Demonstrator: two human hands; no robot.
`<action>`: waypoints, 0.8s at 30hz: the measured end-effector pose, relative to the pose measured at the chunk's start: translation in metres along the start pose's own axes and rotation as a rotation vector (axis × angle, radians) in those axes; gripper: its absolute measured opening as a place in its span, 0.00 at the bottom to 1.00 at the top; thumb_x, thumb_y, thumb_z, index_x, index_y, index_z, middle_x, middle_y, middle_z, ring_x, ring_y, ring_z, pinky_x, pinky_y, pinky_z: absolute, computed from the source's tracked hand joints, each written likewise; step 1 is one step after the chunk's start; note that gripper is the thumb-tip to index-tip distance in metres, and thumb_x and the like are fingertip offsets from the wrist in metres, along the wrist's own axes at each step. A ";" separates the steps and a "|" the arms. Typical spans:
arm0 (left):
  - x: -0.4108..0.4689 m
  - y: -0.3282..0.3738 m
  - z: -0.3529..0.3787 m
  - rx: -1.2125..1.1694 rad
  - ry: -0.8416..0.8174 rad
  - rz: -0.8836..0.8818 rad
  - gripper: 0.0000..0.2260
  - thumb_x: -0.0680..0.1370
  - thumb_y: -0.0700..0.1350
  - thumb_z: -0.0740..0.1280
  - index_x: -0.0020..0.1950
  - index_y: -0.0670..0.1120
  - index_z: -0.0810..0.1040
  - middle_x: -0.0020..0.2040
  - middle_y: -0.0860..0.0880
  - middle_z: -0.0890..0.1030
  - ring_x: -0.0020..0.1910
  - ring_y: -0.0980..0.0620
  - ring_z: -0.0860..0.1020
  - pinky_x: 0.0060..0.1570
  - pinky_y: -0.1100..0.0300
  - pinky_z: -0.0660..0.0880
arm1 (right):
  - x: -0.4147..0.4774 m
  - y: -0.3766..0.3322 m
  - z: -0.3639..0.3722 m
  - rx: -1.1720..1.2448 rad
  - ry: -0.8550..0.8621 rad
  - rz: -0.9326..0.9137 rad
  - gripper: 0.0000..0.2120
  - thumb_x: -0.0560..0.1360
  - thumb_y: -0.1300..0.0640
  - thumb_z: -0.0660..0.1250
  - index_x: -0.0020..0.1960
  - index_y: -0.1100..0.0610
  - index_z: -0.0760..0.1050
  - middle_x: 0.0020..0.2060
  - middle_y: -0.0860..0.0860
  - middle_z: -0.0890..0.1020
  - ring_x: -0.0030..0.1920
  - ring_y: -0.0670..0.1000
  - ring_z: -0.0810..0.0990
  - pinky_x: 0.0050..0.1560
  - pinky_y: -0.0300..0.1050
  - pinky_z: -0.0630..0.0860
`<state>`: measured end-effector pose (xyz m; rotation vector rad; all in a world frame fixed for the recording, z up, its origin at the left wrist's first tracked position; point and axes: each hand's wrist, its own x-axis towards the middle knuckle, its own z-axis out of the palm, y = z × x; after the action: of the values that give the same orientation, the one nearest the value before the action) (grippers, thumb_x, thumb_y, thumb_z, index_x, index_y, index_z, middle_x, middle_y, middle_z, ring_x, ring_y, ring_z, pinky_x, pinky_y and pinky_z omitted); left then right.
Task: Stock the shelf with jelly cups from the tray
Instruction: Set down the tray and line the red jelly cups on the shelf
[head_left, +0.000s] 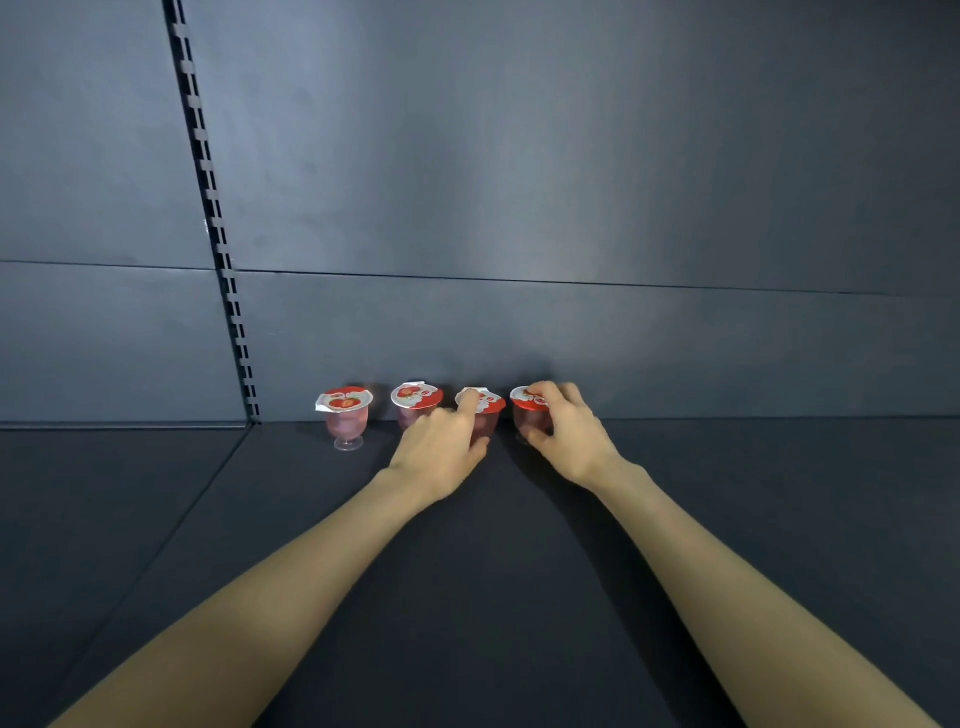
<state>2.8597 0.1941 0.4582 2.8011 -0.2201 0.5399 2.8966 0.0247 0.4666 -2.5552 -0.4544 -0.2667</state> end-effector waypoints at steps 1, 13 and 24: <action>-0.001 0.001 -0.002 0.016 -0.028 -0.003 0.22 0.79 0.49 0.62 0.69 0.44 0.61 0.51 0.41 0.80 0.50 0.39 0.78 0.43 0.51 0.74 | -0.002 -0.001 -0.003 -0.032 -0.016 0.004 0.23 0.77 0.54 0.65 0.70 0.50 0.64 0.67 0.52 0.64 0.59 0.60 0.75 0.60 0.56 0.73; -0.045 0.039 -0.070 0.006 -0.106 -0.047 0.14 0.75 0.50 0.65 0.58 0.45 0.73 0.53 0.45 0.79 0.53 0.43 0.76 0.49 0.51 0.74 | -0.066 -0.015 -0.073 -0.180 -0.046 -0.027 0.21 0.75 0.56 0.66 0.67 0.55 0.69 0.65 0.54 0.67 0.63 0.58 0.71 0.60 0.51 0.70; -0.213 0.167 -0.076 -0.034 0.095 -0.025 0.23 0.76 0.52 0.67 0.68 0.45 0.69 0.65 0.44 0.72 0.64 0.42 0.70 0.62 0.45 0.68 | -0.248 0.029 -0.127 -0.151 -0.039 -0.245 0.20 0.77 0.54 0.64 0.68 0.56 0.68 0.65 0.53 0.69 0.66 0.56 0.68 0.61 0.51 0.70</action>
<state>2.6047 0.0790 0.4848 2.7329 -0.1729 0.6556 2.6655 -0.1317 0.4922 -2.6538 -0.7921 -0.3512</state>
